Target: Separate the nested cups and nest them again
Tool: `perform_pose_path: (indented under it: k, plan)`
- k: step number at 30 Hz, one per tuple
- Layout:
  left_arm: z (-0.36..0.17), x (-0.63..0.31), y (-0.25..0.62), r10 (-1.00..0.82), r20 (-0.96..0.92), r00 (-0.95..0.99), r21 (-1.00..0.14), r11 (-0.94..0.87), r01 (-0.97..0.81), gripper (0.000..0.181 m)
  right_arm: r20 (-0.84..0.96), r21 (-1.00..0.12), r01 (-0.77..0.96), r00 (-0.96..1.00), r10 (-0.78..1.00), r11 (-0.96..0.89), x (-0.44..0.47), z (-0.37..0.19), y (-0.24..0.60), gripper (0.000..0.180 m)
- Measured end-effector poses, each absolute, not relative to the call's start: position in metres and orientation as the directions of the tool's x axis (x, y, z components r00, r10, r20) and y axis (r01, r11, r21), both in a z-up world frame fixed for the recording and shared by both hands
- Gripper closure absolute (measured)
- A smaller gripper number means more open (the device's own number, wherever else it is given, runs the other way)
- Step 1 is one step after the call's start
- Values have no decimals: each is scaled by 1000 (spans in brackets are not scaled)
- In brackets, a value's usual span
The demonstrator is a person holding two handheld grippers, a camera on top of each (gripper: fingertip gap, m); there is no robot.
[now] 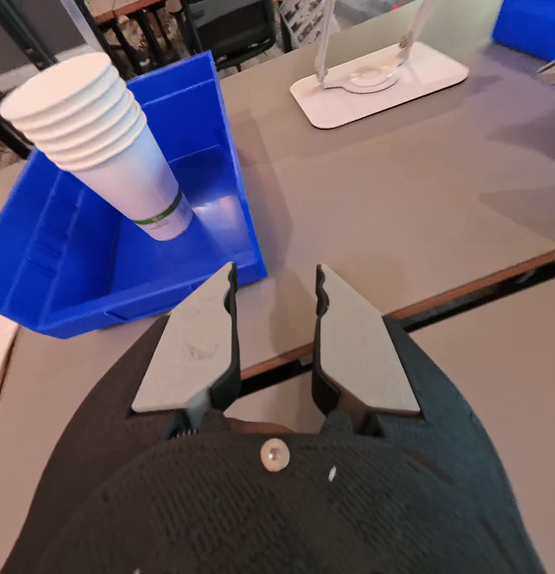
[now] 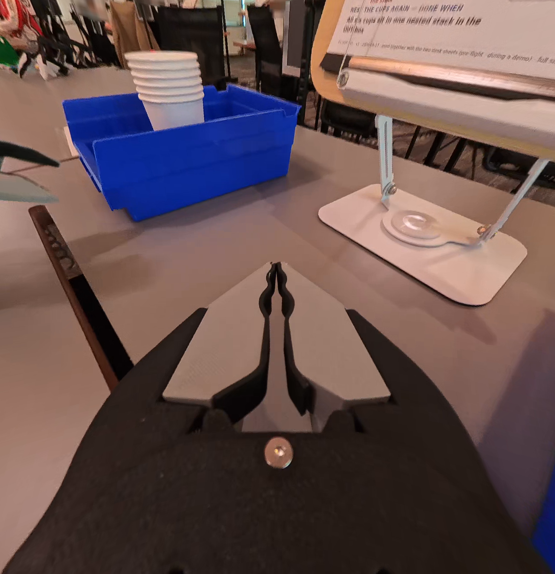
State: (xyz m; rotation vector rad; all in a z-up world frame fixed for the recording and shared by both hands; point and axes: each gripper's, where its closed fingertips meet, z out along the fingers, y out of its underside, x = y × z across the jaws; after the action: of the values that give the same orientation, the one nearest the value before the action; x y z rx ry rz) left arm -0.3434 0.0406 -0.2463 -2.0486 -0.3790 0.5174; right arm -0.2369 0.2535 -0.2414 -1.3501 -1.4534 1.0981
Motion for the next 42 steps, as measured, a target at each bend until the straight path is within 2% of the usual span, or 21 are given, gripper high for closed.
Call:
perform_pose_path:
  k: [1, 5, 10, 14, 19, 22, 27, 30, 32, 34, 37, 42]
  plan:
    - [-243, -349, 46, 471, -246, 847, -863, -504, 30, 133, 13, -957, 289, -76, 997, 34, -236, -243, 252, 180]
    - [-247, -371, 72, 490, -294, 821, -842, -539, 20, 137, 58, -962, 265, -38, 998, 66, -225, -243, 263, 180]
    - [-260, -395, 84, 540, -296, 788, -815, -573, 87, 178, -1, -971, 237, -27, 1000, 6, -221, -237, 266, 180]
    - [-260, -387, 83, 556, -267, 788, -819, -562, 119, 178, -24, -972, 236, -53, 998, -11, -221, -236, 260, 180]
    - [-260, -358, 88, 467, -244, 850, -814, -575, 82, 174, 56, -967, 244, -65, 996, 71, -223, -236, 250, 180]
    - [-246, -351, 84, 433, -264, 862, -813, -581, 42, 157, 90, -962, 252, -59, 994, 102, -222, -239, 248, 180]
    - [-205, -347, 73, 419, -270, 867, -835, -551, 6, 148, 55, -950, 307, -42, 998, 65, -220, -251, 255, 180]
    - [-200, -336, 67, 380, -251, 890, -833, -553, 1, 160, 31, -950, 311, -28, 999, 38, -219, -253, 261, 180]
    - [-214, -321, 67, 330, -219, 918, -816, -578, 13, 168, 13, -951, 308, -25, 1000, 20, -219, -253, 263, 180]
    - [-232, -319, 66, 329, -265, 906, -789, -615, -8, 178, 3, -952, 305, -25, 1000, 10, -218, -253, 263, 180]
    - [-248, -338, 63, 380, -367, 849, -759, -650, -37, 181, 0, -951, 309, -25, 1000, 8, -218, -255, 263, 180]
    - [-261, -356, 76, 426, -290, 857, -783, -621, 44, 181, -2, -949, 314, -23, 1000, 5, -219, -257, 264, 180]
